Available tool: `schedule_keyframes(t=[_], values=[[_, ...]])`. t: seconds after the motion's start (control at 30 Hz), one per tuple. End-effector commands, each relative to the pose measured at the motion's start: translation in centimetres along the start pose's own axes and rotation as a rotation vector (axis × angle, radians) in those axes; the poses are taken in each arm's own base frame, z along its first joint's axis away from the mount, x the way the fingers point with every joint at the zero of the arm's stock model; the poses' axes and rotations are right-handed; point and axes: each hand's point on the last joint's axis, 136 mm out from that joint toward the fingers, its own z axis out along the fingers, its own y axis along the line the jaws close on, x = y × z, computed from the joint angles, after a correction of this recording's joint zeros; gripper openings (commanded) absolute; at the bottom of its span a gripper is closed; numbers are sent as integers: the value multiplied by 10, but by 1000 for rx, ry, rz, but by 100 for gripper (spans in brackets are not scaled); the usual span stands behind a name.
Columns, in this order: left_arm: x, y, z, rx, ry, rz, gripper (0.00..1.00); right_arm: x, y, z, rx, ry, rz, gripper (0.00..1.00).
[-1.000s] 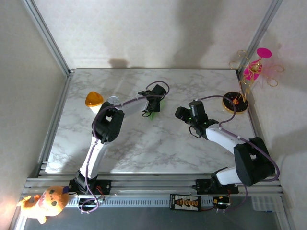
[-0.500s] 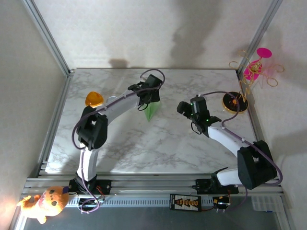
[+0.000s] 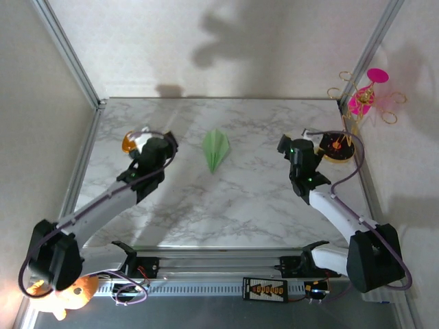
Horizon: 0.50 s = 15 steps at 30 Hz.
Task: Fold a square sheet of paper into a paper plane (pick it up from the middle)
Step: Reset both arms
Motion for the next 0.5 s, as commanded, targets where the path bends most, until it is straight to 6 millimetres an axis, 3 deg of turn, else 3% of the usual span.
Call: schedule_keyframes(t=[0.0, 0.17, 0.27, 0.33, 0.47], values=[[-19, 48, -8, -104, -207, -65, 99, -6, -36, -2, 106, -125, -38, 99], [-2, 116, -18, -254, -280, -38, 99, 16, -74, -2, 164, -177, -86, 99], [8, 143, -17, -302, -308, -5, 100, 29, -85, 2, 175, -172, -115, 99], [14, 148, -14, -269, -317, 19, 100, 40, -87, 4, 150, -169, -130, 99], [20, 142, -6, -124, -332, 55, 100, 41, -70, 4, 24, -223, -155, 99]])
